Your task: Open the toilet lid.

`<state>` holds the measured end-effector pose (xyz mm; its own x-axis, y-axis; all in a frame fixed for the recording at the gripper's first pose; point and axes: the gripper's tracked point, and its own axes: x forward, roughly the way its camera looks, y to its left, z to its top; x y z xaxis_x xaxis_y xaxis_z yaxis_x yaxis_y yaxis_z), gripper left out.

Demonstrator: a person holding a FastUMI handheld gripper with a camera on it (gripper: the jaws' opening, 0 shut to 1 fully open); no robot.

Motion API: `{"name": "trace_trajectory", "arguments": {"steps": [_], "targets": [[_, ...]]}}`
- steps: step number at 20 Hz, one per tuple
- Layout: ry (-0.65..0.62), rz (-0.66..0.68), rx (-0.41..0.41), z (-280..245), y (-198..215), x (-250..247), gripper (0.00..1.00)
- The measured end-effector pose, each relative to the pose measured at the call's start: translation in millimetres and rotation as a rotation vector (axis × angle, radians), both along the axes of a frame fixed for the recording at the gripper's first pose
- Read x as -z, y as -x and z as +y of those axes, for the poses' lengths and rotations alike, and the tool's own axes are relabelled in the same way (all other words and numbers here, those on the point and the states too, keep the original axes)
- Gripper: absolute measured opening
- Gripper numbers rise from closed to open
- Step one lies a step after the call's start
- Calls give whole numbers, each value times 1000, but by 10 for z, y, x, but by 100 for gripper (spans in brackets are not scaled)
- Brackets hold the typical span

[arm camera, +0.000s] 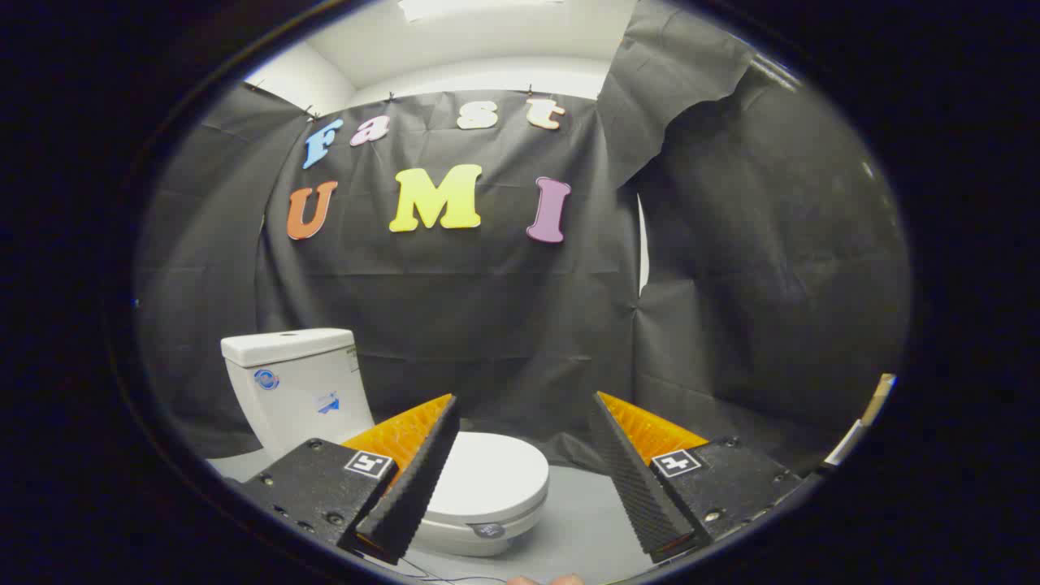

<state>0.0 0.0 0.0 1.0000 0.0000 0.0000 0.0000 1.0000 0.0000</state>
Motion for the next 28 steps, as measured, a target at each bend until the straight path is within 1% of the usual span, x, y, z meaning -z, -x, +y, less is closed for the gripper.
{"name": "trace_trajectory", "arguments": {"steps": [8, 21, 24, 28], "targets": [[11, 9, -13, 20, 28, 3, 100], [-29, 37, 7, -59, -34, 110, 100], [-40, 86, 13, -65, -29, 279, 100], [-61, 200, 1, 101, -84, 656, 100]]}}
